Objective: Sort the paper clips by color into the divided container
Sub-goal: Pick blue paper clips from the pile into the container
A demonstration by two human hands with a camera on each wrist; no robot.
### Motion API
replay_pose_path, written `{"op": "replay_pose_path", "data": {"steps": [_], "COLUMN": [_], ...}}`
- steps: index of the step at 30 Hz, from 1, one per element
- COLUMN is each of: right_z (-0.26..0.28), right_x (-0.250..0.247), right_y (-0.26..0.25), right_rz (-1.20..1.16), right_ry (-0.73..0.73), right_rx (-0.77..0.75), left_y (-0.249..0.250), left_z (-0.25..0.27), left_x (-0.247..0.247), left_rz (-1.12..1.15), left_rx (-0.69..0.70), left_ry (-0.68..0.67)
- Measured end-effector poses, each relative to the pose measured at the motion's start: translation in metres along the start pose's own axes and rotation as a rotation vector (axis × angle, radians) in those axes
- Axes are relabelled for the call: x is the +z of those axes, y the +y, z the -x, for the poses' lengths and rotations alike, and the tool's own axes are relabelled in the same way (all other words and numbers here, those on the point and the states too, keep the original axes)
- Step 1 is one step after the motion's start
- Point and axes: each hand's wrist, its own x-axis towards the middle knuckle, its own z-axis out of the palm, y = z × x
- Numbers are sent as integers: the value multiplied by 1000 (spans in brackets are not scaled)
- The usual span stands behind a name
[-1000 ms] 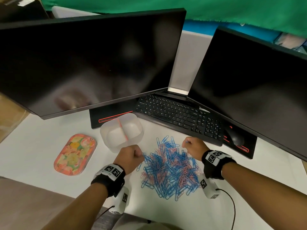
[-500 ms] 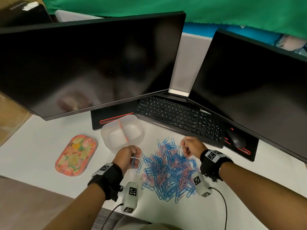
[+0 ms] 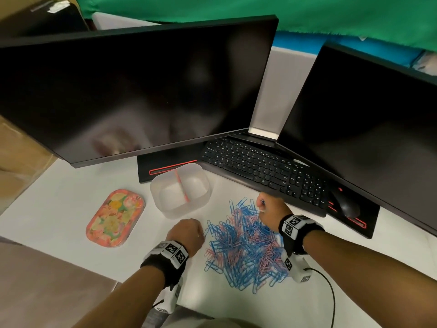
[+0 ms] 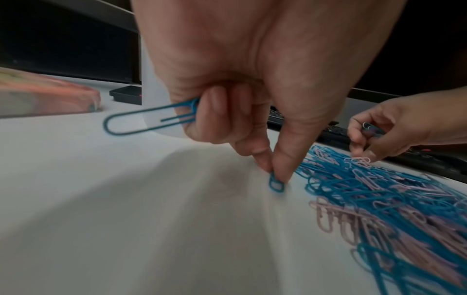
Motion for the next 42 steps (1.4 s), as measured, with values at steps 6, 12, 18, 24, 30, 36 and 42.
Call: {"op": "replay_pose_path", "data": {"steps": [6,12,18,24,30,36,42], "right_z": [-5,-6,8,10,-7,-34,-45], "right_x": [2,0,-15,-21,-1,13,12], "right_y": [-4,4,-13,-79,-166,-222,-229], "right_rz": [83,128,-54,-640,-630,-364,-228], "right_ry": [-23,-125,-95,-311,-415,-426,-379], "right_rx": [0,6,-48,43,15,-42,-78], "left_y": [5,9,18,10,-13,-16,-22], "left_z": [-1,2,15,17,-6,-28,-31], "left_x": [0,-11,-45,-93,-117,-120,-122], "left_rz": [-28,194,665,1428,1706,1503,1325], "left_rx": [16,86,87,-89,-183,-204,-181], "left_ry": [-21,6,90,176,304,363,363]}}
